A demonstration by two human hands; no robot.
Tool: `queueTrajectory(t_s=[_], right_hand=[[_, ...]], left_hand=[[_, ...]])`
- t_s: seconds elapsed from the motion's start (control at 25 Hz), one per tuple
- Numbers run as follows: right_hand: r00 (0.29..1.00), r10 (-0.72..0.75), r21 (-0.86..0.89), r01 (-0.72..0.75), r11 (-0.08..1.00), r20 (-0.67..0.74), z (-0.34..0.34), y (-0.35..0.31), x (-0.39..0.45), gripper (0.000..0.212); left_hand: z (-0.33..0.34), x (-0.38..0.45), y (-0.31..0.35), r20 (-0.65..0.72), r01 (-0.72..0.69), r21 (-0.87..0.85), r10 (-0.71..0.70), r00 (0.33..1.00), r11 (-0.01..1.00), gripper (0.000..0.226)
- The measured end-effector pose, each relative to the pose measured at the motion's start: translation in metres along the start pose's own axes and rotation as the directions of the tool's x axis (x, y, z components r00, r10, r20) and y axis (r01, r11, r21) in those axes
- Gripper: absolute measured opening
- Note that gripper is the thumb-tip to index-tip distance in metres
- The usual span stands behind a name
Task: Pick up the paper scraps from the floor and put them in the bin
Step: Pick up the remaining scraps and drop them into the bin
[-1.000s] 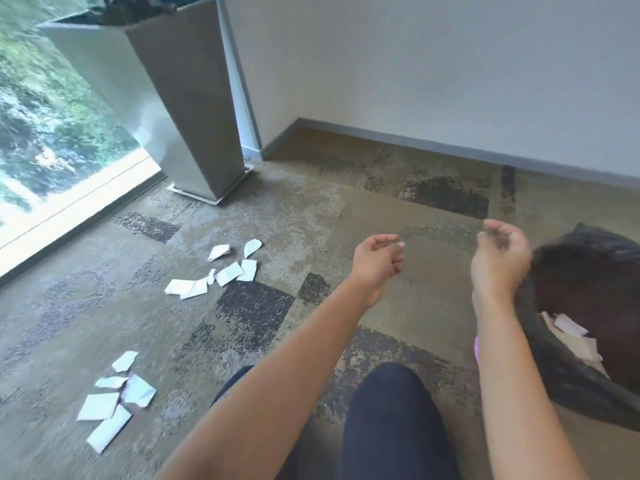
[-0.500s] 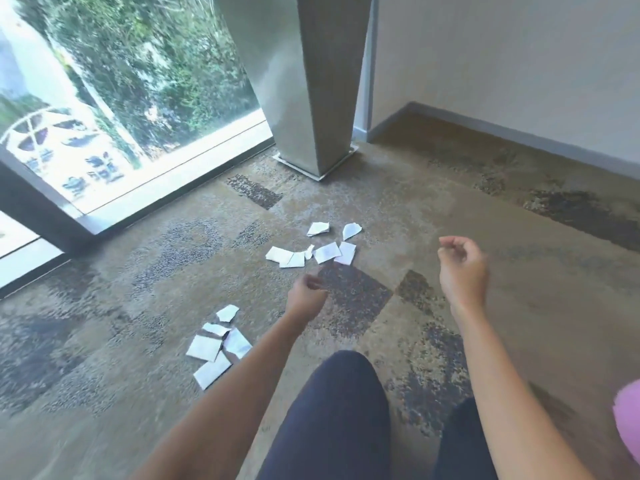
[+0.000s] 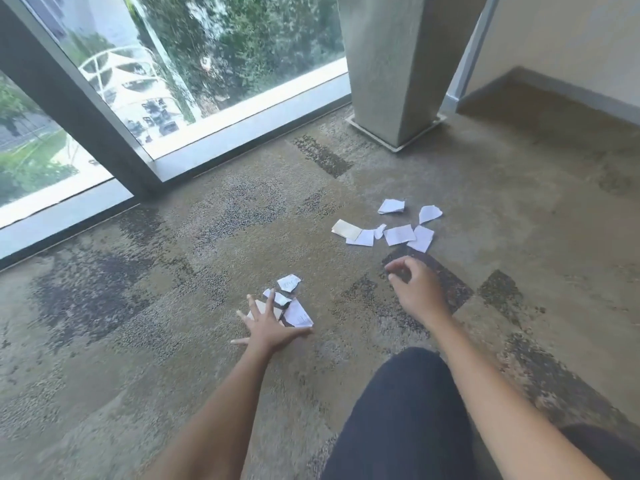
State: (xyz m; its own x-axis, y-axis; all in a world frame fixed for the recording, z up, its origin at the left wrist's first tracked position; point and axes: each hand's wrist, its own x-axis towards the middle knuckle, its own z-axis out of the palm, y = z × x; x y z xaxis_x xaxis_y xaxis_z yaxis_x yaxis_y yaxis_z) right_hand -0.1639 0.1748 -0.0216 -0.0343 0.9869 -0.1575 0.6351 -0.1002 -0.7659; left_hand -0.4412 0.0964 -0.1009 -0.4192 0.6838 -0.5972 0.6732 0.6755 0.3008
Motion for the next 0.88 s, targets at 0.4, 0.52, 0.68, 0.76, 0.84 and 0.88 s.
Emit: queueTrajectory(t_s=[0.4,0.52,0.68,0.76,0.84,0.88], right_hand=[[0.9,-0.06,-0.228,0.173,0.958,0.431,0.102,-0.001,0.012,0.014],[0.875,-0.054,-0.272,0.208,0.94,0.481,0.121,-0.001,0.018,0.015],[0.83,-0.07,-0.296,0.275,0.915,0.554,0.147,-0.008,0.024,0.017],[0.825,-0.094,-0.304,0.309,0.901,0.558,0.157,-0.015,0.029,0.019],[0.83,-0.128,-0.313,0.342,0.886,0.543,0.165,-0.025,0.036,0.022],[0.833,-0.148,-0.32,0.361,0.876,0.534,0.17,-0.03,0.041,0.024]], left_hand=[[-0.002,0.042,0.011,-0.002,-0.178,0.199,0.182,0.983,0.964,0.11],[-0.002,0.043,0.012,-0.038,-0.197,0.209,0.209,0.977,0.958,0.084],[-0.003,0.05,0.013,0.003,-0.135,0.23,0.138,0.99,0.964,0.073],[-0.005,0.056,0.016,0.033,-0.094,0.215,0.089,0.995,0.972,0.069],[-0.009,0.06,0.016,0.061,-0.066,0.173,0.056,0.997,0.983,0.066],[-0.01,0.063,0.013,0.067,-0.049,0.145,0.04,0.997,0.988,0.068]])
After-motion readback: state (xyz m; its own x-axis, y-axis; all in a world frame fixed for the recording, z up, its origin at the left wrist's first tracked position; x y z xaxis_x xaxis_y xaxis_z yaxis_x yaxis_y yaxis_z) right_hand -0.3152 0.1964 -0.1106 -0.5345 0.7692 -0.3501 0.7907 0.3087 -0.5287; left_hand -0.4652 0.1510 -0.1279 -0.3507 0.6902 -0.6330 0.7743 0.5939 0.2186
